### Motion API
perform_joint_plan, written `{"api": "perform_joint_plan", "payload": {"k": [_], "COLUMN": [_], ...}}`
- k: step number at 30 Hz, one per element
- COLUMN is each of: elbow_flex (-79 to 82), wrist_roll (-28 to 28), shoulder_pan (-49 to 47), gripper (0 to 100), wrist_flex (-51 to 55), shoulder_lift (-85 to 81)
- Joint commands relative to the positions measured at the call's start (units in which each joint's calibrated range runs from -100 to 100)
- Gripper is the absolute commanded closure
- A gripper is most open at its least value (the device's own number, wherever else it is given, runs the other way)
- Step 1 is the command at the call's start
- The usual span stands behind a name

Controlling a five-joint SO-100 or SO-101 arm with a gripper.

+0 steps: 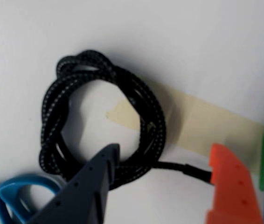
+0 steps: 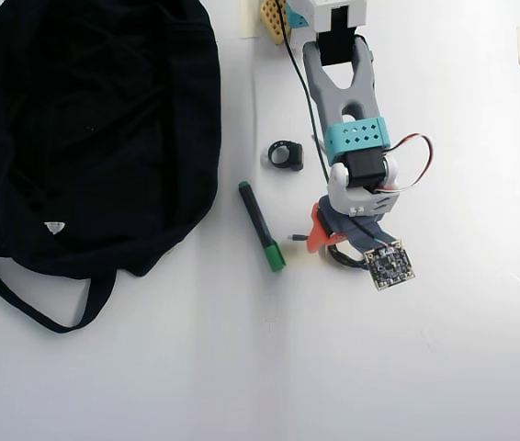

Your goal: Put the cable into the black bag

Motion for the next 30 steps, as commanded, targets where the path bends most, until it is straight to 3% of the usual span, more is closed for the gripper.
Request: {"api": "perform_joint_plan", "payload": {"k": [1,30], "elbow_flex": [-1.88,-3.94], "wrist_roll": [0.34,0.45], "shoulder_pan": [0.95,-0.54], "gripper": [74,73], "wrist_flex": [-0.84,-0.84], "shoulder_lift": [-0.64,2.26]}}
